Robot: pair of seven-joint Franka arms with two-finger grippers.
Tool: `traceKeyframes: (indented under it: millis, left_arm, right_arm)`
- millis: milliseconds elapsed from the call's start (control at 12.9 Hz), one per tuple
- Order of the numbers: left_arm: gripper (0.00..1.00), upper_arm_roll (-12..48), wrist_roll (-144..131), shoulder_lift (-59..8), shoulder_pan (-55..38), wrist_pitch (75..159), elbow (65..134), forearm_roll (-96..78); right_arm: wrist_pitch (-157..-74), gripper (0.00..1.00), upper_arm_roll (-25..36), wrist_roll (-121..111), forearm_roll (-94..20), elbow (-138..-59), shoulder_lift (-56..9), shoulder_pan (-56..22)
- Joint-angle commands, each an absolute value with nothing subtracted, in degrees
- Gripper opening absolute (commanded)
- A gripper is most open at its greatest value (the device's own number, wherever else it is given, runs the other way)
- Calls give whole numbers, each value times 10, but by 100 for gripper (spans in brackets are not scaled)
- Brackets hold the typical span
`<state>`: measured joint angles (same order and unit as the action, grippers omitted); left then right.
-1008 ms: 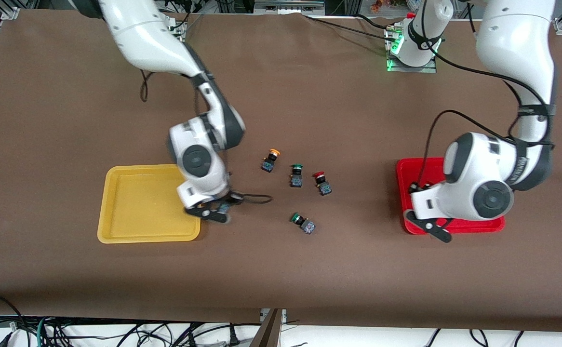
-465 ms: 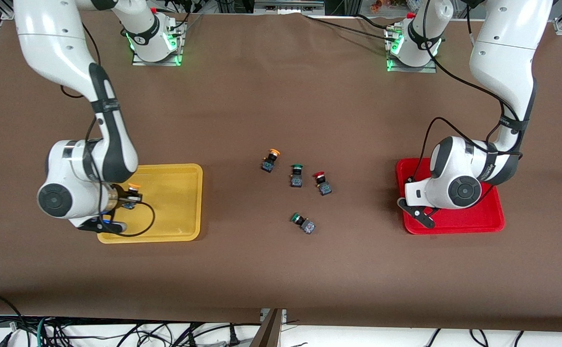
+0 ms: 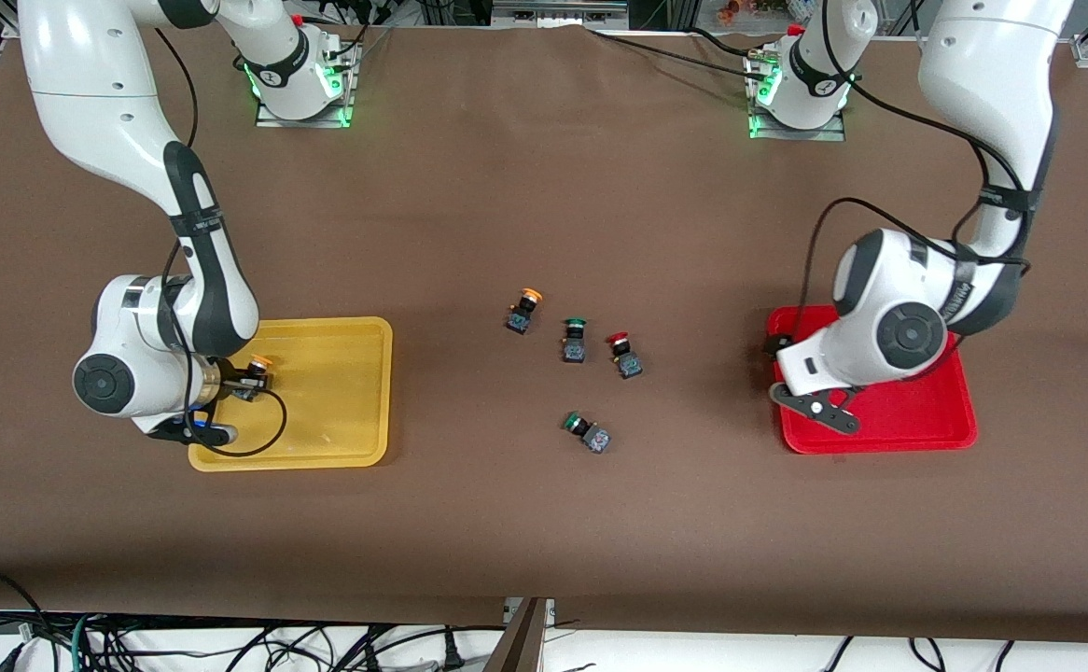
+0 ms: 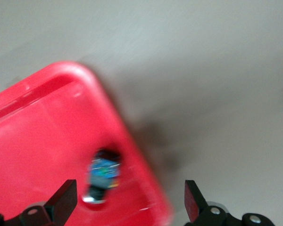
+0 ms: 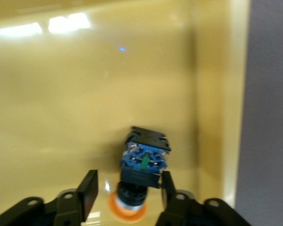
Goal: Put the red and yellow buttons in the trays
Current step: 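Grasp second orange button with the right gripper while the left gripper grasps red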
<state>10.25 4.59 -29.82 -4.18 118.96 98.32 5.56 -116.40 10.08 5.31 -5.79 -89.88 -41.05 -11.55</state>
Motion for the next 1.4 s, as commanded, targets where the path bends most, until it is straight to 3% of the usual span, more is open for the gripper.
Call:
traceKeyframes:
  millis: [0, 388, 620, 1318]
  left_arm:
    - [100, 145, -101, -331, -71, 1207, 926, 47]
    - [100, 137, -457, -387, -171, 1323, 918, 68]
    - [100, 137, -479, -409, -176, 1366, 924, 110]
    - [99, 134, -532, -435, -215, 1374, 961, 171]
  right_arm:
    - [-1109, 100, 61, 110, -65, -861, -376, -147]
    - [-1144, 100, 11, 393, -82, -843, -397, -250]
    - [-1195, 100, 8, 452, -154, -843, -422, -300]
    - [-1253, 100, 8, 528, -147, -854, -455, -407]
